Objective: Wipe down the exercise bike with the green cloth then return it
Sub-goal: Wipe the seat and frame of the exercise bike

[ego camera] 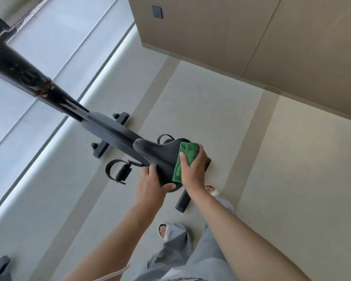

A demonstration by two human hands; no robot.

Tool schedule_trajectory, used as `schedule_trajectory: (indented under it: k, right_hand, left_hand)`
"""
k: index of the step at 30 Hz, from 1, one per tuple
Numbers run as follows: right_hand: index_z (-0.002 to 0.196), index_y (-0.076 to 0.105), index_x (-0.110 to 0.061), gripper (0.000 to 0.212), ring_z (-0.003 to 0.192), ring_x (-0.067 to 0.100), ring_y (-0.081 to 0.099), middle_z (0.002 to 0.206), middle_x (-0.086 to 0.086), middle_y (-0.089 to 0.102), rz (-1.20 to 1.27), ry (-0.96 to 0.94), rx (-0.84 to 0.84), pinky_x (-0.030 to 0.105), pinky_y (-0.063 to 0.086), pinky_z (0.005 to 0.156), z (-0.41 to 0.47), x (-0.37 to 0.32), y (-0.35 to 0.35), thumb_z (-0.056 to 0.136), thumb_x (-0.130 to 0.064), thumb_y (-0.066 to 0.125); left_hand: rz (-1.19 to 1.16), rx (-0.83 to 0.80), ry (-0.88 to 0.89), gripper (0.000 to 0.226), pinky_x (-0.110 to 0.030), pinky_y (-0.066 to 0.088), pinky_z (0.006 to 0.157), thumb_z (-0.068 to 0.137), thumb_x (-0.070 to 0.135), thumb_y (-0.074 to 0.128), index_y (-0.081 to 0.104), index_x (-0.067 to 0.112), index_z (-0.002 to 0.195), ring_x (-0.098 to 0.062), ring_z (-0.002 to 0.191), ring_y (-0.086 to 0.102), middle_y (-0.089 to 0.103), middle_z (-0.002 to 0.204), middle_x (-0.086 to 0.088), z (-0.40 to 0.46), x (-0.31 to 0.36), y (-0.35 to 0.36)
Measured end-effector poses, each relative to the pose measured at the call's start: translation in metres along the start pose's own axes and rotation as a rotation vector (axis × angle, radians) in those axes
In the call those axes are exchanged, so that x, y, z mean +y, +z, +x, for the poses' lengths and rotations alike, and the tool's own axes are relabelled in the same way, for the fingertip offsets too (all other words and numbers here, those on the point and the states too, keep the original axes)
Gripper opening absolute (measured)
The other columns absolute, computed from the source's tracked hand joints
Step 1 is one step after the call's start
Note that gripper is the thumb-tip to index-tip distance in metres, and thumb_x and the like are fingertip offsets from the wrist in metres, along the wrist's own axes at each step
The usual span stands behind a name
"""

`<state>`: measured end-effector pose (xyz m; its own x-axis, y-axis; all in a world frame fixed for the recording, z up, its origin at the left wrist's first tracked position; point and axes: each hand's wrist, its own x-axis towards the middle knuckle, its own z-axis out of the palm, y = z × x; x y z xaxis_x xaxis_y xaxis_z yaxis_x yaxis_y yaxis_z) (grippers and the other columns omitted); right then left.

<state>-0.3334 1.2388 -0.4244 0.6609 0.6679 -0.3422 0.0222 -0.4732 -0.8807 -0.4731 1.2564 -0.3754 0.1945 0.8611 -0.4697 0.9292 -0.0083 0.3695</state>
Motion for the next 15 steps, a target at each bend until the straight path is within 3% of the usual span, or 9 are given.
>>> schedule_trajectory:
  k: [4, 7, 9, 11, 13, 15]
  right_hand:
    - [0.165, 0.015, -0.007, 0.086, 0.152, 0.024, 0.029, 0.166, 0.012, 0.025, -0.020, -0.035, 0.052, 0.031, 0.029, 0.125, -0.051, 0.012, 0.013, 0.101, -0.032, 0.068]
    - [0.167, 0.005, -0.008, 0.092, 0.158, 0.026, 0.020, 0.171, 0.011, 0.012, -0.126, -0.086, 0.006, 0.035, 0.028, 0.127, -0.083, 0.024, 0.017, 0.103, -0.040, 0.063]
    - [0.166, 0.017, -0.008, 0.084, 0.152, 0.028, 0.033, 0.166, 0.010, 0.022, -0.183, -0.145, -0.010, 0.040, 0.038, 0.123, -0.093, 0.033, 0.006, 0.103, -0.035, 0.064]
    - [0.161, 0.033, -0.009, 0.071, 0.144, 0.025, 0.044, 0.157, 0.007, 0.034, -0.235, -0.255, -0.018, 0.043, 0.045, 0.117, -0.099, 0.038, -0.012, 0.100, -0.018, 0.069]
    - [0.159, 0.039, -0.010, 0.070, 0.145, 0.025, 0.044, 0.156, 0.006, 0.038, -0.327, -0.392, -0.034, 0.042, 0.044, 0.118, -0.101, 0.034, -0.031, 0.096, -0.007, 0.071]
    - [0.159, 0.039, -0.012, 0.072, 0.144, 0.028, 0.044, 0.159, 0.007, 0.038, -0.458, -0.530, -0.055, 0.041, 0.041, 0.120, -0.099, 0.018, -0.039, 0.095, -0.010, 0.072]
  left_hand:
    - [-0.070, -0.083, 0.111, 0.107, -0.032, 0.048, 0.089, 0.081, 0.039, 0.087, 0.019, 0.030, 0.163, -0.022, 0.115, 0.059, 0.043, 0.137, 0.003, -0.011, -0.035, 0.002]
    - [-0.075, -0.118, 0.110, 0.102, -0.033, 0.052, 0.090, 0.088, 0.035, 0.081, 0.012, 0.041, 0.163, -0.015, 0.106, 0.061, 0.043, 0.137, 0.007, -0.028, -0.065, 0.005]
    - [-0.102, -0.115, 0.076, 0.095, -0.030, 0.051, 0.089, 0.092, 0.031, 0.077, 0.014, 0.039, 0.163, -0.014, 0.101, 0.062, 0.045, 0.139, 0.003, -0.041, -0.084, 0.007]
    - [-0.130, -0.124, 0.031, 0.091, -0.026, 0.046, 0.086, 0.095, 0.026, 0.074, 0.015, 0.038, 0.163, -0.014, 0.097, 0.062, 0.047, 0.139, 0.000, -0.054, -0.105, 0.009]
    - [-0.151, -0.152, -0.012, 0.088, -0.024, 0.046, 0.085, 0.097, 0.025, 0.071, 0.014, 0.038, 0.163, -0.014, 0.096, 0.063, 0.047, 0.139, -0.001, -0.064, -0.122, 0.011]
    - [-0.172, -0.173, -0.032, 0.085, -0.026, 0.049, 0.088, 0.098, 0.025, 0.068, 0.015, 0.038, 0.163, -0.015, 0.096, 0.064, 0.047, 0.139, -0.002, -0.069, -0.134, 0.011]
